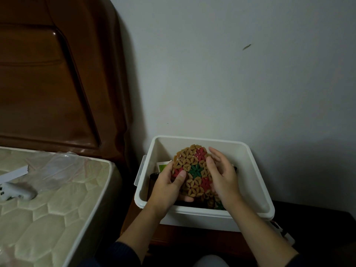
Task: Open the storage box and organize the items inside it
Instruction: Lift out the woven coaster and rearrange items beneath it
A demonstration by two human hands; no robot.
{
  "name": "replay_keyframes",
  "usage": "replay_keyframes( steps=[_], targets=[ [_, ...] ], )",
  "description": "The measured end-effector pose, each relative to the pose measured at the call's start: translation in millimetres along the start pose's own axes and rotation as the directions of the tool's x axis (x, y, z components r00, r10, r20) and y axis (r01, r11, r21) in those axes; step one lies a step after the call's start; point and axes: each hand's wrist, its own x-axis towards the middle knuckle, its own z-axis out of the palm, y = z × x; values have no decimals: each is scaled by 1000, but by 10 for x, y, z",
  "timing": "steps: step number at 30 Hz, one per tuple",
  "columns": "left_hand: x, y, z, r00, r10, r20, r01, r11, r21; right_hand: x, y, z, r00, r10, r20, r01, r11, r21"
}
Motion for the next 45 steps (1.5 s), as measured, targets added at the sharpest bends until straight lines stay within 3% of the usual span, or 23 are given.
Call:
replay_keyframes(
  steps=[4,11,21,29,40,45],
  targets=[
    [5,0,9,1000,-11,15,11,1000,12,20,8,-32,999,20,-33,-19,999,43],
    [14,6,-21,999,16,-48,-21,995,-102,27,39,-34,995,88,50,-94,986,139],
    [11,-25,-39,1000,25,-5,-25,997,-79,13,26,-49,991,52,123,-73,983,169],
    [8,-32,-39,997,66,45,-62,995,-78,5,36,-37,997,6,72,-16,991,136],
    [8,-23,-26,998,55,14,-55,998,-39,-27,-11,-7,996,92,17,-94,982,163],
    [-4,-9,-8,1000,29,-9,-29,999,-27,-26,-57,4,1000,16,22,-18,994,109]
  ],
)
